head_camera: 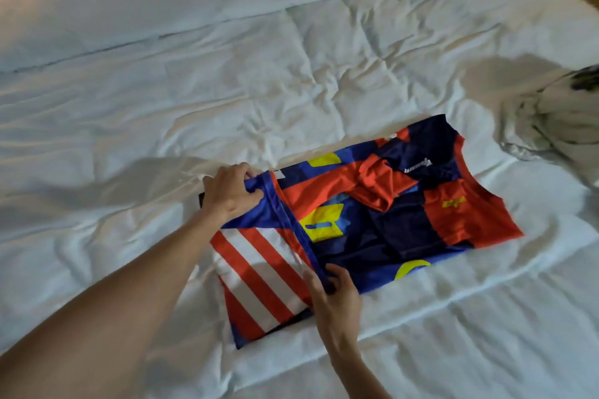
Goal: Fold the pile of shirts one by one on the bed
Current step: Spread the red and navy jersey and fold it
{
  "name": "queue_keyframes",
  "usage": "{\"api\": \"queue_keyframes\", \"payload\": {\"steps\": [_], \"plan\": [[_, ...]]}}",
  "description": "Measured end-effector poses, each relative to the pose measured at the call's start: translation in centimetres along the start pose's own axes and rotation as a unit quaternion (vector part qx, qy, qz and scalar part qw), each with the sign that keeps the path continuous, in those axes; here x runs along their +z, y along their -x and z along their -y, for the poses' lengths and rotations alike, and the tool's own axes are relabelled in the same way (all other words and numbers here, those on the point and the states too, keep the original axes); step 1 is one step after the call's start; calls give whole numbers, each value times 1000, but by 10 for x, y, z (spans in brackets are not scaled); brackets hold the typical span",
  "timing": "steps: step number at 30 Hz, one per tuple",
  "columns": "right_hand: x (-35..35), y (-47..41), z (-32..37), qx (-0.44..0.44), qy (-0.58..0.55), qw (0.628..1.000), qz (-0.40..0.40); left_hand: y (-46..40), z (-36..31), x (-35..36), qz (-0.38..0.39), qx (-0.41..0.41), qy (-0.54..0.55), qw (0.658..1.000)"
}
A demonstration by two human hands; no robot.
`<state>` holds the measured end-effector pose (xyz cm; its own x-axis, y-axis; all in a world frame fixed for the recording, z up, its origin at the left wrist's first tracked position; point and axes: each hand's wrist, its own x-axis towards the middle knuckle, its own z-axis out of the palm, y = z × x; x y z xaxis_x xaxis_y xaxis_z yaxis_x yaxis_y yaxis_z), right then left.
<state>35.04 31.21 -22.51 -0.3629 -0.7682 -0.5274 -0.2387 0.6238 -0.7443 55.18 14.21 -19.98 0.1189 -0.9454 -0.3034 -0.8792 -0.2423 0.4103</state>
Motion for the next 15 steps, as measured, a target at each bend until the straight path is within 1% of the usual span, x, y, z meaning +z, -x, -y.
{"api": "queue_keyframes", "payload": {"steps": [2, 5, 6, 7, 9, 10, 11, 13, 15], "plan": [[-1, -5, 6, -20, 30, 999, 9, -3, 2, 3, -26, 12, 14, 999], [-6, -9, 9, -53, 80, 995, -18, -10, -2, 5, -49, 33, 102, 993], [-7, -7, 9, -59, 114, 991, -25, -12, -5, 6, -45, 50, 123, 990], [-8, -4, 7, -81, 181, 979, -36, -12, -7, 7, -36, 68, 121, 990], [-2, 6, -1, -162, 353, 919, -64, -10, -1, 6, -41, 105, 44, 993], [3, 15, -2, -199, 393, 895, -68, -6, 5, 2, -54, 122, -8, 991], [9, 26, -2, -234, 404, 882, -58, -2, 15, -2, -72, 153, -51, 984], [26, 47, -3, -301, 394, 868, -6, 9, 43, -10, -83, 240, -117, 960], [42, 63, -2, -316, 408, 855, 55, 25, 73, -15, -61, 299, -196, 932]]}}
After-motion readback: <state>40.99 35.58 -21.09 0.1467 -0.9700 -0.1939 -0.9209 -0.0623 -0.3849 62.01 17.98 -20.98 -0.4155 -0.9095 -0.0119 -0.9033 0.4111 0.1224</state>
